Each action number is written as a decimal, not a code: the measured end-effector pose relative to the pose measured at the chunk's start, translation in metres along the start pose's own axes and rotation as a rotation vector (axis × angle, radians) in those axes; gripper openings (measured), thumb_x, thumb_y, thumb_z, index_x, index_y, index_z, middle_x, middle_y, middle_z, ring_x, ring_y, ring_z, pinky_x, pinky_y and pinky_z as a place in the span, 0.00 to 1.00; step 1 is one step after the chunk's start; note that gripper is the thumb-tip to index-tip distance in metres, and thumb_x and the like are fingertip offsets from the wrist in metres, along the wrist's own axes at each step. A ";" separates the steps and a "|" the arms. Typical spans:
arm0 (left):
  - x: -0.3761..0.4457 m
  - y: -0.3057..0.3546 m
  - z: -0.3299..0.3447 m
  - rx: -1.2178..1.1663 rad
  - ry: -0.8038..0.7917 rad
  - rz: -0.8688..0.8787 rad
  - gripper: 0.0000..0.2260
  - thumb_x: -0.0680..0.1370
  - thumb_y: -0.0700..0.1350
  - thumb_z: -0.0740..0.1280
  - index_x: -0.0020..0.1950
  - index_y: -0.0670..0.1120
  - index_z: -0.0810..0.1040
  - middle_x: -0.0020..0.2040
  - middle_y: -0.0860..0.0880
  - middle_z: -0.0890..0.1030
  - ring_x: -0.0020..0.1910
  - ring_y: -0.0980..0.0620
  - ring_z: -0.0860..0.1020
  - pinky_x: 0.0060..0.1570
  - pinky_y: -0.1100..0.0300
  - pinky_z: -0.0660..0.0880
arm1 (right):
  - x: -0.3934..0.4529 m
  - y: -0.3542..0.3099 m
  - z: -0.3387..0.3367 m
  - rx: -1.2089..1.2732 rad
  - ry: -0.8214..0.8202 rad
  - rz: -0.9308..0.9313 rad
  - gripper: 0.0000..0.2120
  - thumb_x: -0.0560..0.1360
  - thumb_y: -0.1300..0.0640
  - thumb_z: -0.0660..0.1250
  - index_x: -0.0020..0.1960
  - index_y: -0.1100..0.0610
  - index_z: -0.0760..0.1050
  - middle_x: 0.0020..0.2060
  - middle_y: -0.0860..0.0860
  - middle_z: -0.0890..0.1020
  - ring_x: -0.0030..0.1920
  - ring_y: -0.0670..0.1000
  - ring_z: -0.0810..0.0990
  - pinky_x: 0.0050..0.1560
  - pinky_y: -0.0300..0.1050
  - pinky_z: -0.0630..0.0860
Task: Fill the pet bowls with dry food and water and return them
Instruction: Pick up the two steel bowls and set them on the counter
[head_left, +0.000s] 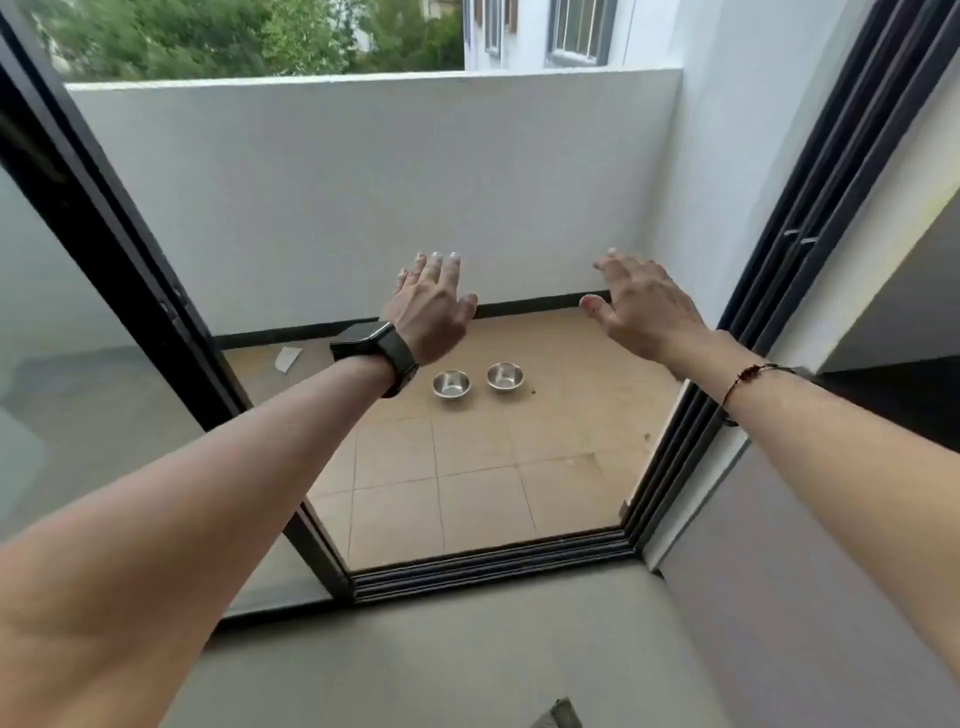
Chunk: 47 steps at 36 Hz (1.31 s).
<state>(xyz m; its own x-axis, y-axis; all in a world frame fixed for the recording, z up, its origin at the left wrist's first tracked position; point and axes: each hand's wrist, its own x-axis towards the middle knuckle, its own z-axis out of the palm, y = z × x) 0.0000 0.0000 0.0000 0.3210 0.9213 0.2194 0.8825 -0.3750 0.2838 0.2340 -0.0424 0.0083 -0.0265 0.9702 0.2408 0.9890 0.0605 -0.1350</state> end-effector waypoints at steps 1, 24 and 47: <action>0.002 0.000 0.002 0.014 -0.010 -0.028 0.26 0.82 0.49 0.52 0.77 0.41 0.50 0.77 0.40 0.53 0.77 0.44 0.48 0.75 0.51 0.46 | 0.006 0.001 0.005 0.003 -0.011 -0.005 0.26 0.80 0.48 0.55 0.73 0.60 0.59 0.74 0.59 0.59 0.74 0.58 0.57 0.73 0.49 0.51; 0.170 -0.075 0.147 0.038 -0.202 -0.211 0.25 0.82 0.47 0.53 0.75 0.38 0.54 0.76 0.39 0.58 0.77 0.42 0.51 0.74 0.50 0.48 | 0.200 0.079 0.181 -0.066 -0.280 -0.137 0.26 0.80 0.47 0.54 0.72 0.61 0.61 0.74 0.61 0.59 0.73 0.58 0.59 0.74 0.52 0.52; 0.451 -0.172 0.296 -0.251 -0.400 -0.482 0.20 0.82 0.48 0.52 0.71 0.38 0.63 0.69 0.35 0.68 0.72 0.38 0.61 0.67 0.49 0.61 | 0.460 0.153 0.343 0.055 -0.494 -0.015 0.20 0.80 0.50 0.55 0.66 0.63 0.67 0.65 0.59 0.70 0.65 0.59 0.68 0.66 0.50 0.60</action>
<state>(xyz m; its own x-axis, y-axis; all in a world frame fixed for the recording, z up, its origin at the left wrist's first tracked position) 0.0945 0.5103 -0.2258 0.0566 0.9405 -0.3351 0.8681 0.1194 0.4818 0.3229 0.4930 -0.2309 -0.1194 0.9635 -0.2395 0.9793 0.0745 -0.1884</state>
